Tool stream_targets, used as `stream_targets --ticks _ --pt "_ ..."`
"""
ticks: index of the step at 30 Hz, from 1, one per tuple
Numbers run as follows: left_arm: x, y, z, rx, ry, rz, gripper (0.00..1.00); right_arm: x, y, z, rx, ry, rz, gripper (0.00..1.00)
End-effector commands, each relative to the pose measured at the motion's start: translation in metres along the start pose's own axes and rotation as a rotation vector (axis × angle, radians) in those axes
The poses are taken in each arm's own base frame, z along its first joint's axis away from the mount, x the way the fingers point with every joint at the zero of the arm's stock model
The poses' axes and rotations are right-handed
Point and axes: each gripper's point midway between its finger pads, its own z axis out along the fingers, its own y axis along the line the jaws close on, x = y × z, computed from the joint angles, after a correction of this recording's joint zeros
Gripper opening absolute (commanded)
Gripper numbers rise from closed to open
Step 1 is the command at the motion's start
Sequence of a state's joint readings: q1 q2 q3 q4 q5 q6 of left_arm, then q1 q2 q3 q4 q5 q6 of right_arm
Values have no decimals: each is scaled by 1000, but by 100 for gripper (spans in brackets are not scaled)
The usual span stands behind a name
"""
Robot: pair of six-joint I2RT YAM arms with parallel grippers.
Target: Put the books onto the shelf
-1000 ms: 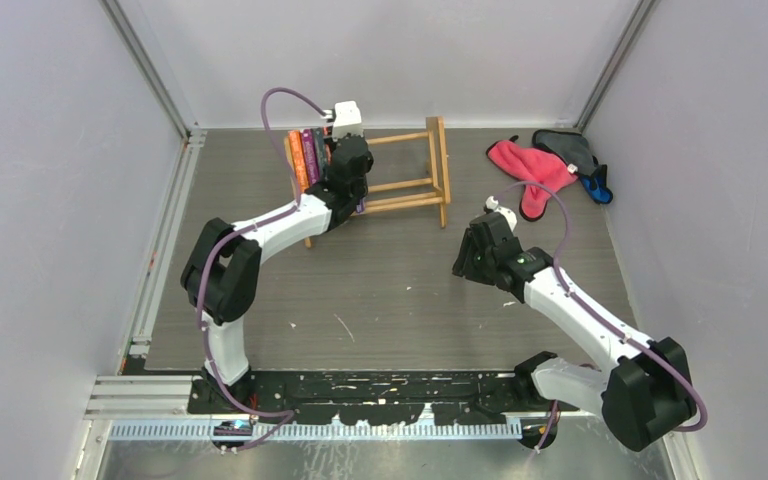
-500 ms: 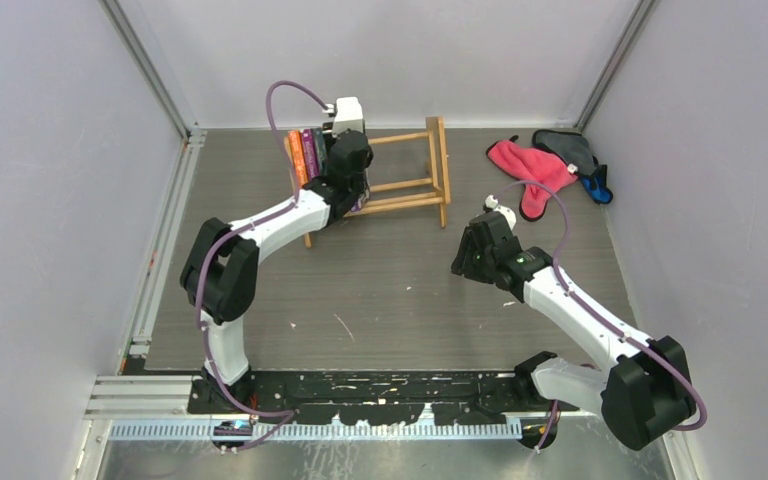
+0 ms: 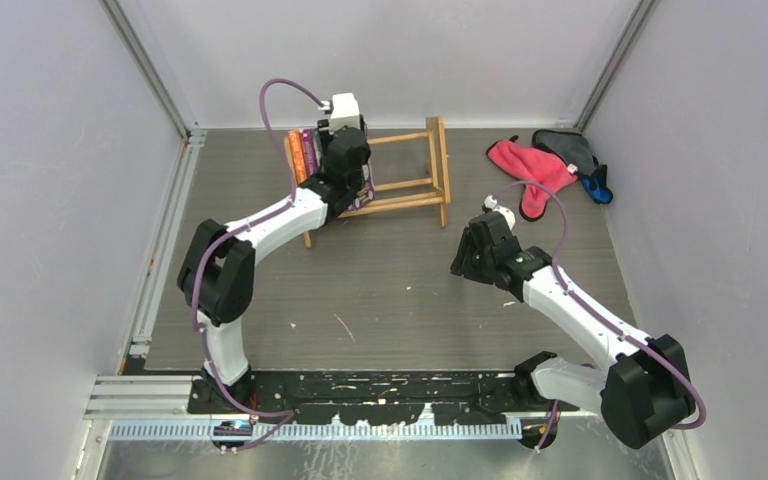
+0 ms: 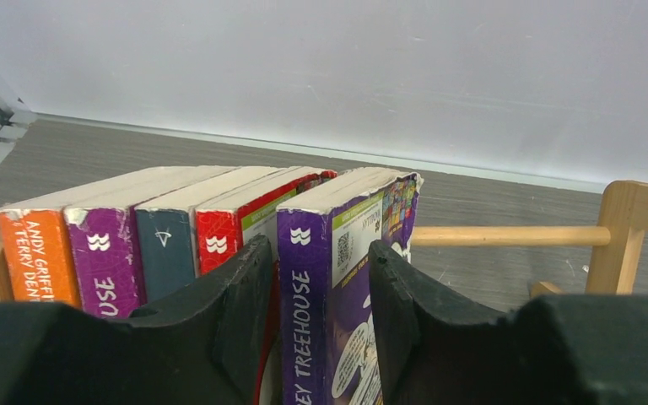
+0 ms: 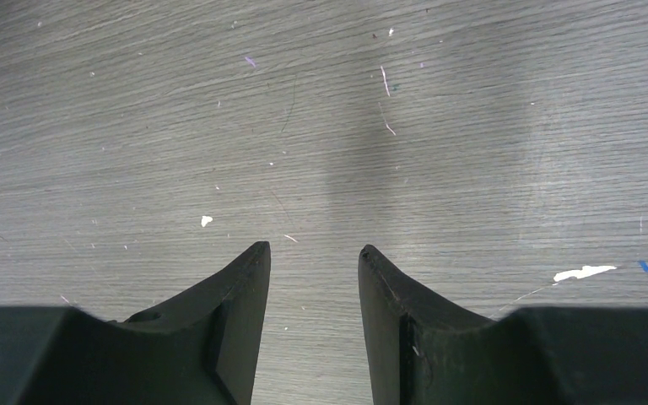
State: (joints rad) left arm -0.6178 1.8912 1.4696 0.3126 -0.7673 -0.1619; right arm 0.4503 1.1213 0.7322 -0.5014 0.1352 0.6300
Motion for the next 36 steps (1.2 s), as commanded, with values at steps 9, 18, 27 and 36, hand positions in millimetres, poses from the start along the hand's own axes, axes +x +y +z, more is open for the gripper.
stream_targets --ticks 9,18,27,36 --pt "-44 9 -11 -15 -53 -87 43 -22 13 -12 -46 -68 -1 48" --pt "-29 6 -8 -21 -18 -74 42 -24 13 -15 -44 -73 -8 48" --pt "-43 5 -17 -12 -30 -103 44 -45 27 -25 -74 -115 -4 48" --pt "-96 11 -47 27 -61 -148 46 -91 66 -29 -130 -182 -2 46"
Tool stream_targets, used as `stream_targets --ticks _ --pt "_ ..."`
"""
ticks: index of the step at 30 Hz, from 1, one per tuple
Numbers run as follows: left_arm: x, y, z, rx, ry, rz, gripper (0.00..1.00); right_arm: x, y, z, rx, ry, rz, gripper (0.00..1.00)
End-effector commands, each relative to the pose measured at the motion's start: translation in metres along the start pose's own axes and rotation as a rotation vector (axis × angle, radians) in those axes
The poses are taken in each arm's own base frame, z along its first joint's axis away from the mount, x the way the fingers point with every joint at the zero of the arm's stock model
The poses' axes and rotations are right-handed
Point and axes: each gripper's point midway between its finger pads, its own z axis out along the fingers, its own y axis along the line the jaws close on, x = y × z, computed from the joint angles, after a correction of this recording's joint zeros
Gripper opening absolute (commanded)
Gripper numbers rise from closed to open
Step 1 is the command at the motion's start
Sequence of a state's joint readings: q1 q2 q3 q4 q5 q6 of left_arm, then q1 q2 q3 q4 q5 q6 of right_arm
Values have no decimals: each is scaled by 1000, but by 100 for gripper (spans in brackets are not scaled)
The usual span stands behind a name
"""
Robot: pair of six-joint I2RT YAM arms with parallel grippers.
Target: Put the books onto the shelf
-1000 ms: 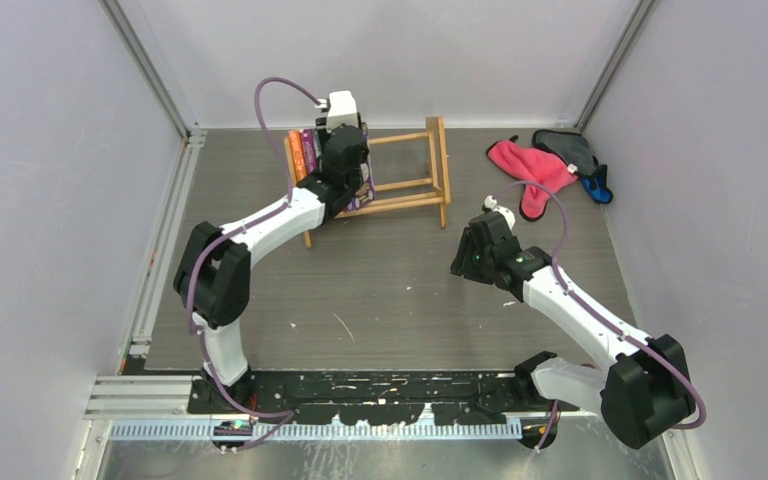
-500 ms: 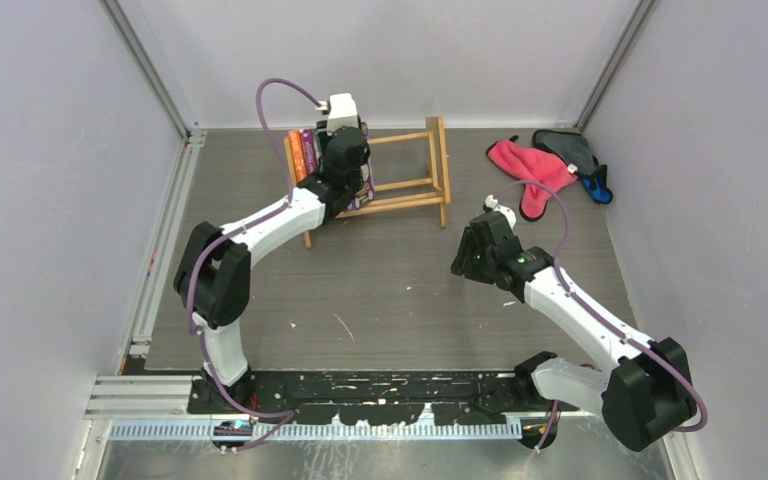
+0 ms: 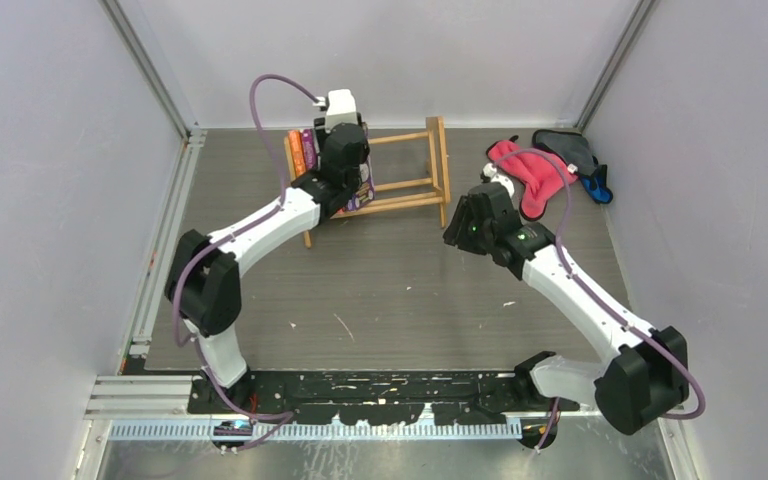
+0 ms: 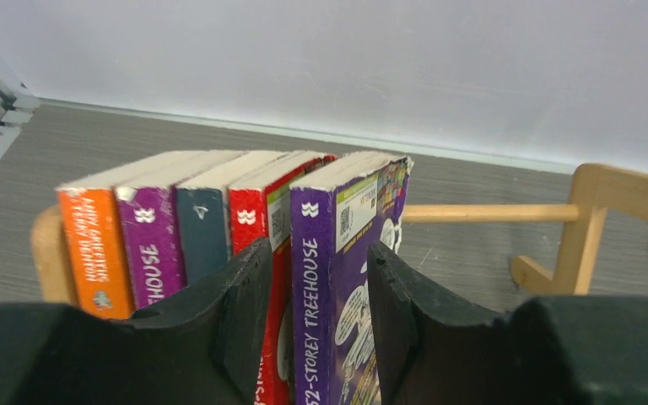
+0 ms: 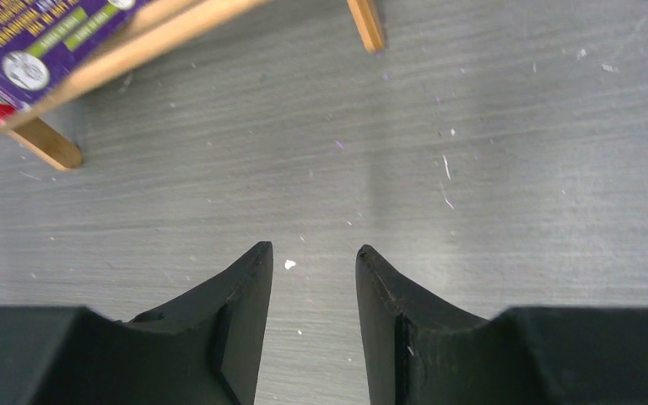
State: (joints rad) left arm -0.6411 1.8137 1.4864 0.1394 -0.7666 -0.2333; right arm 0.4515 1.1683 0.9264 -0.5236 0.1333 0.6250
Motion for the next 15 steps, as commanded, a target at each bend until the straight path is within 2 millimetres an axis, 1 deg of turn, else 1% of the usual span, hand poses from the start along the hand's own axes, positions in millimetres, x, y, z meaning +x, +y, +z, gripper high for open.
stream_targets --ticks 1,2,5,6,8,9,12,15 --pt "-87 10 -32 20 -122 -139 46 -39 32 0 -59 -89 -14 46" --pt "-94 13 -38 20 -126 -150 46 -44 38 2 -67 -94 -13 45" --pt "-106 23 -51 7 -124 -163 46 -56 59 12 -96 -104 -22 42" --pt "-110 27 -56 1 -126 -164 46 -65 69 12 -111 -122 -28 41" --pt "-117 35 -63 -13 -131 -171 46 -73 86 20 -121 -138 -51 38" --pt "-115 39 -67 -20 -117 -160 46 -78 93 25 -124 -144 -56 36" --pt "-117 57 -77 -59 -112 -146 46 -94 119 41 -142 -161 -60 26" --pt "-118 75 -86 -102 -117 -150 46 -115 145 54 -150 -187 -82 15"
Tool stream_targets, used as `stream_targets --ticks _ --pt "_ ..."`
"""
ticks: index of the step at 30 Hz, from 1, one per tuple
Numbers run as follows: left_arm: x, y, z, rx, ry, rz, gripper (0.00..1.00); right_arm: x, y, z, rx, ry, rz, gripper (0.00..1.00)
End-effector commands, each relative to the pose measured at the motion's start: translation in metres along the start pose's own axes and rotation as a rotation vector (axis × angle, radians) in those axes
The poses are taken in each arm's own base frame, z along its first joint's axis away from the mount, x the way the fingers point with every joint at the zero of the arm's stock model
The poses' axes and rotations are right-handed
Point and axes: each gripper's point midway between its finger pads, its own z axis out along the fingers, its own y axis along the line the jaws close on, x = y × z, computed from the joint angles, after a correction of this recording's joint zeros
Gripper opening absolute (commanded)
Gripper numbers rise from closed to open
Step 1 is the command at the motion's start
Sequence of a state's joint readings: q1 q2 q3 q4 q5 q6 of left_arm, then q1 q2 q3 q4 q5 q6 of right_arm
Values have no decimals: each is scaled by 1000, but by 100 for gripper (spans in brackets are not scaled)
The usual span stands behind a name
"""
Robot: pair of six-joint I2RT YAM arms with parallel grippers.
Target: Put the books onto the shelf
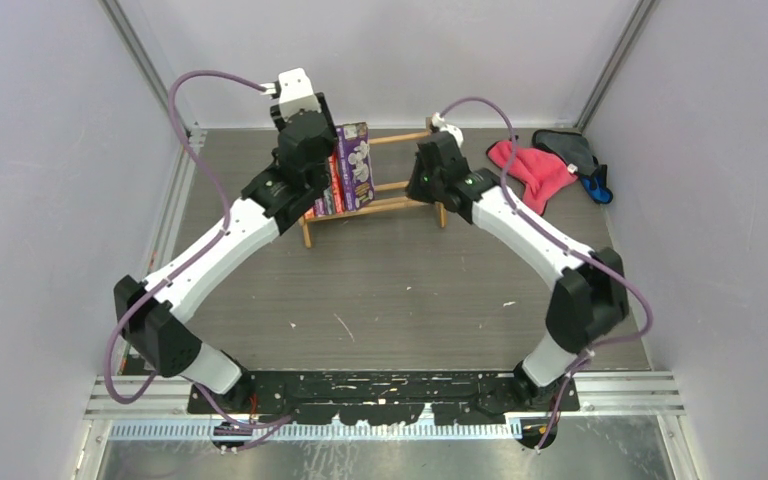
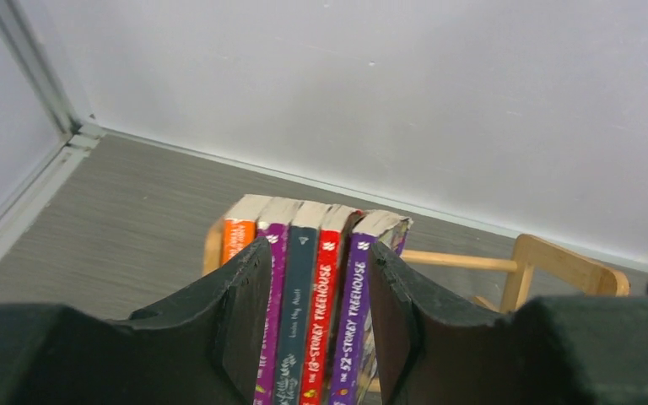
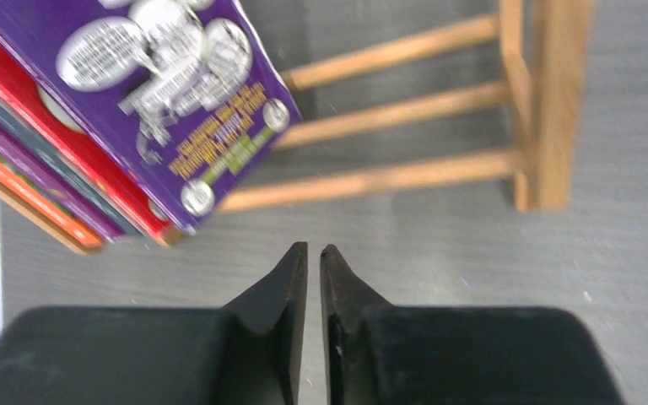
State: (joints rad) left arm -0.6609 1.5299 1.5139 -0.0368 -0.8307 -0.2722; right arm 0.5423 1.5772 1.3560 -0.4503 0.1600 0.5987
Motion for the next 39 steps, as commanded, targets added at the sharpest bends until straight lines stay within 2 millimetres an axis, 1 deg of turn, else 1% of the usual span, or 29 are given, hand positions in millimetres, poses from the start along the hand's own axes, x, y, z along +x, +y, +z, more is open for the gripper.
stream_targets --ticks 1,3,5,10,11,13,16,19,22,25,27,31,35,39 --pt "-15 36 -14 -95 -15 -10 46 -60 44 13 -54 -135 -16 12" --pt "-12 52 -15 -143 1 -14 46 -72 55 28 -55 -141 -23 7" --pt "-6 67 -15 -180 23 -25 46 -80 63 44 -44 -129 -41 3" --pt "19 107 0 -254 84 -80 46 -90 75 87 -49 -102 -55 2" --pt "23 114 3 -267 93 -85 46 -87 74 100 -41 -89 -55 1" --pt "31 125 7 -287 101 -92 46 -89 71 116 -33 -74 -51 1" --pt "49 140 15 -325 124 -115 46 -91 67 129 -31 -69 -28 1" --pt "72 155 22 -359 171 -161 46 -85 64 139 -36 -53 -31 1" --pt "94 161 29 -363 217 -206 46 -75 65 149 -51 -25 -30 1" --pt "110 161 37 -334 249 -246 45 -68 71 155 -81 -8 -20 1" --pt "118 161 41 -332 261 -260 45 -67 77 157 -100 -6 -16 1" --pt "140 168 47 -355 317 -289 45 -62 93 161 -132 5 -21 1" --pt "155 165 51 -342 347 -331 45 -52 104 168 -143 24 -29 1" --pt "164 158 56 -323 374 -357 45 -43 108 172 -159 44 -24 1"
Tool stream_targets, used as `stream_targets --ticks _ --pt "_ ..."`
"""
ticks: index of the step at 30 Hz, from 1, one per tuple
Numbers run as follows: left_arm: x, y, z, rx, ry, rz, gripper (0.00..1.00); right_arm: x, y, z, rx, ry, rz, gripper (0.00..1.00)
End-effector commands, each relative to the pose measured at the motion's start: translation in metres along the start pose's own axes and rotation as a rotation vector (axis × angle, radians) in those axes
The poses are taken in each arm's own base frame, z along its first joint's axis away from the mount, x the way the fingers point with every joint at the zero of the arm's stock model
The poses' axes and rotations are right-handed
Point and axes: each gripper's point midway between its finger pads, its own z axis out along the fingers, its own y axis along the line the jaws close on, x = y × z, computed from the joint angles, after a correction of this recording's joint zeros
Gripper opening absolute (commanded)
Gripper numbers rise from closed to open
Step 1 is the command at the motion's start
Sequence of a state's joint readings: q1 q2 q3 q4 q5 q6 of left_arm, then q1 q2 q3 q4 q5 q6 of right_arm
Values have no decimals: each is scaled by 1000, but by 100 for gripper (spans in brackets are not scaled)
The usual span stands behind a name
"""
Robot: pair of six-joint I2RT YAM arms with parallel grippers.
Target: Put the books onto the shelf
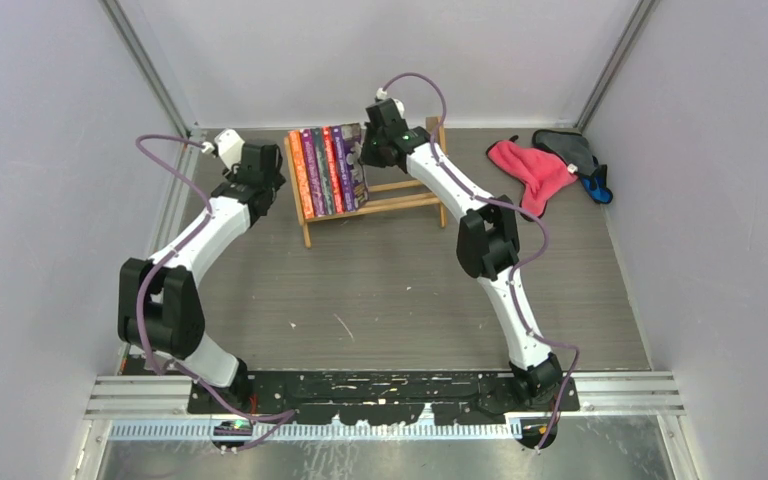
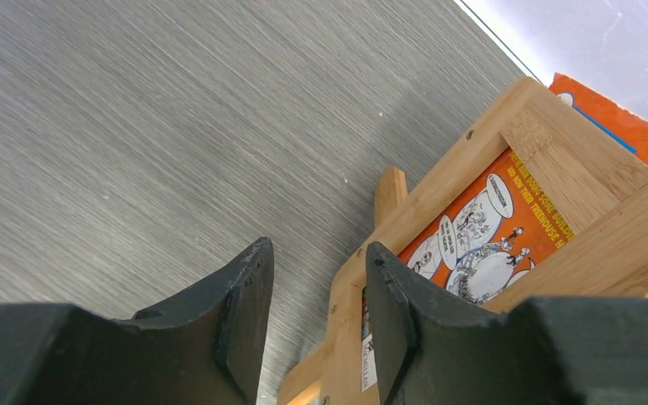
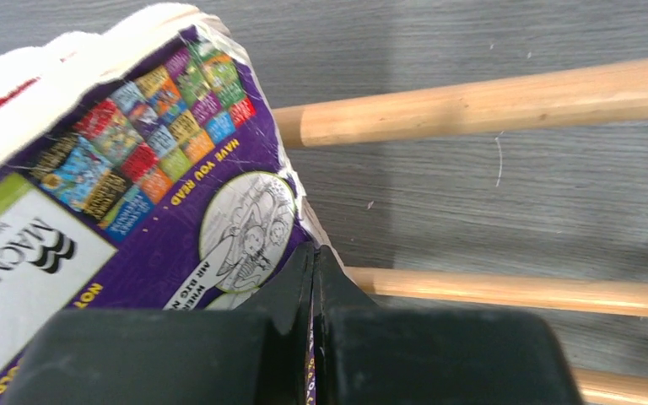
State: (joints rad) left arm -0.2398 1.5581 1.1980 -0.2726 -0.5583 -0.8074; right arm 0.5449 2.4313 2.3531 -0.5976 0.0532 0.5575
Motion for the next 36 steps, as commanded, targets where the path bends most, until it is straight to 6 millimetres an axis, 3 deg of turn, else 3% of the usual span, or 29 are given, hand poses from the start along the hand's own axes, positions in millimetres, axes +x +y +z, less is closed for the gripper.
stream_targets --ticks 1,11,36 --pt "-1 -22 6 75 12 -81 45 -9 26 -7 -75 -22 17 1" --pt "15 -42 9 157 92 -101 44 9 58 -6 -165 24 -4 1" --pt "23 -53 -5 201 117 -84 43 45 116 -15 -296 84 -29 1"
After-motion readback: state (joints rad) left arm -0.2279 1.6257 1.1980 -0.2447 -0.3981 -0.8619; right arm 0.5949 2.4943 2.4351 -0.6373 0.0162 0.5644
